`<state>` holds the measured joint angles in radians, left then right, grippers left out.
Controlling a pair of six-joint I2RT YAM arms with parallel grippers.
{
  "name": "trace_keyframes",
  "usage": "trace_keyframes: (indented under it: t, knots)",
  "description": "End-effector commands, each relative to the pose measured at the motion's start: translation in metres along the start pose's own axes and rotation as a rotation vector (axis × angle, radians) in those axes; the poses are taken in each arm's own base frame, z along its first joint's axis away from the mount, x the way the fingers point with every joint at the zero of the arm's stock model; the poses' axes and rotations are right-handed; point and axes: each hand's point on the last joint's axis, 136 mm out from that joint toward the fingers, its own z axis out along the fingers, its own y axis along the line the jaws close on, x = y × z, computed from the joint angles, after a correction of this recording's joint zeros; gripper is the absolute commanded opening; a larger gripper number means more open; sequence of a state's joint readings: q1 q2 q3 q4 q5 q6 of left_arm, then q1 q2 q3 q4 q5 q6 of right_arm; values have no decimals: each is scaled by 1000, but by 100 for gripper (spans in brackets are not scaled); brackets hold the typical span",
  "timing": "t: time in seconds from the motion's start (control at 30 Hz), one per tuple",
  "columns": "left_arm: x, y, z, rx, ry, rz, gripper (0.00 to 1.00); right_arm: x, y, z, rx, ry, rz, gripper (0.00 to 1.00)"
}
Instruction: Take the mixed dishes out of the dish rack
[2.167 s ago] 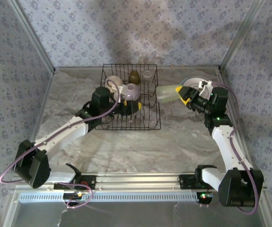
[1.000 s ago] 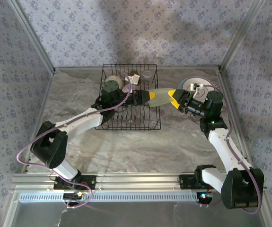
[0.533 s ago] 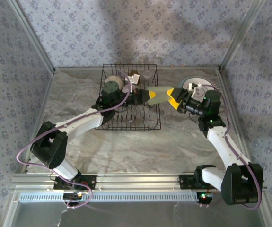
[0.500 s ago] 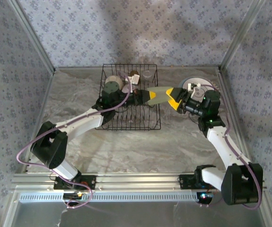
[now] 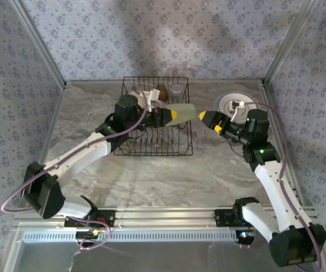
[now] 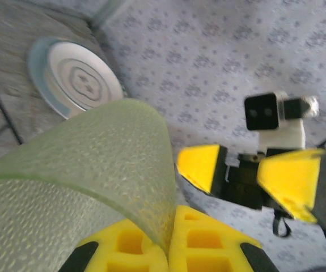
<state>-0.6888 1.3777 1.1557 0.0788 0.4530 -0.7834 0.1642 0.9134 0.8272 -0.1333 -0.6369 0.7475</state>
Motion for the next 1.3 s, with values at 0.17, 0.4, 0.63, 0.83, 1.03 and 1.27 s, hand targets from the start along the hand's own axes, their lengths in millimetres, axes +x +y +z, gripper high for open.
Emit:
trace_keyframes:
  t: [0.17, 0.4, 0.63, 0.83, 1.03, 1.27]
  knots:
    - [-65, 44, -105, -669, -133, 210, 0, 27, -16, 9, 201, 75, -177, 100]
    - [-98, 126, -184, -1162, -109, 173, 0, 50, -12, 23, 312, 155, -354, 100]
    - [-123, 192, -226, -1386, 48, 106, 0, 72, -7, 31, 350, 236, -466, 100]
    - [-117, 254, -229, -1397, 244, -18, 0, 86, -7, 31, 379, 287, -519, 100]
    - [-98, 311, -221, -1369, 346, -133, 0, 91, -8, 30, 409, 310, -564, 100]
    - [-94, 350, -214, -1348, 400, -197, 0, 107, -12, 36, 408, 358, -569, 100]
